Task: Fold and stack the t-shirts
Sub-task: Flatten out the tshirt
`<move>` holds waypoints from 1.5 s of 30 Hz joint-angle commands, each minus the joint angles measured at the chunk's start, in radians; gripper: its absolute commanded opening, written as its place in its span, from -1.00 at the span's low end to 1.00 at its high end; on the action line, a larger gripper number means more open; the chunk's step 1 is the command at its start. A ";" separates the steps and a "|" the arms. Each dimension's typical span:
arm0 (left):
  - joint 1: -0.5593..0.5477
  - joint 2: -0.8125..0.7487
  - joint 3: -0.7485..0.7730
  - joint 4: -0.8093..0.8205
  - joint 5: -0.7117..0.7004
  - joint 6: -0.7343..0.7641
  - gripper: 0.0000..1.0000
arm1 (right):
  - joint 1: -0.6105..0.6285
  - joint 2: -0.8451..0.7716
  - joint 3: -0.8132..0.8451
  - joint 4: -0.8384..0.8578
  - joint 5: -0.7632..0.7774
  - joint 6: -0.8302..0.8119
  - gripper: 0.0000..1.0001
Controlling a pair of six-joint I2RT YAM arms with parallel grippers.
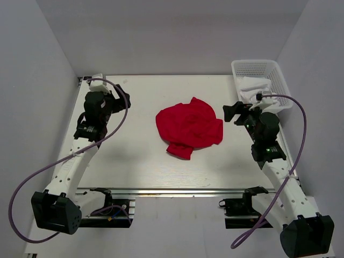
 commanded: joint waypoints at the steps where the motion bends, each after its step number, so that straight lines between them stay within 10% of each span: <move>1: 0.003 0.003 0.044 -0.047 0.194 0.049 1.00 | -0.001 0.025 0.077 -0.028 -0.056 -0.005 0.81; 11: -0.049 0.231 -0.043 0.032 0.746 0.041 0.84 | 0.002 0.267 0.221 -0.129 -0.108 -0.065 0.81; 21: -0.331 0.418 -0.072 -0.033 0.611 0.021 0.82 | 0.013 0.759 0.622 -0.382 -0.110 -0.128 0.81; 36: -0.452 0.650 0.063 -0.185 0.340 -0.054 0.47 | 0.095 1.278 1.043 -0.485 0.013 -0.185 0.74; 45: -0.480 0.702 0.092 -0.140 0.340 -0.081 -0.39 | 0.122 1.422 1.171 -0.478 0.008 -0.168 0.68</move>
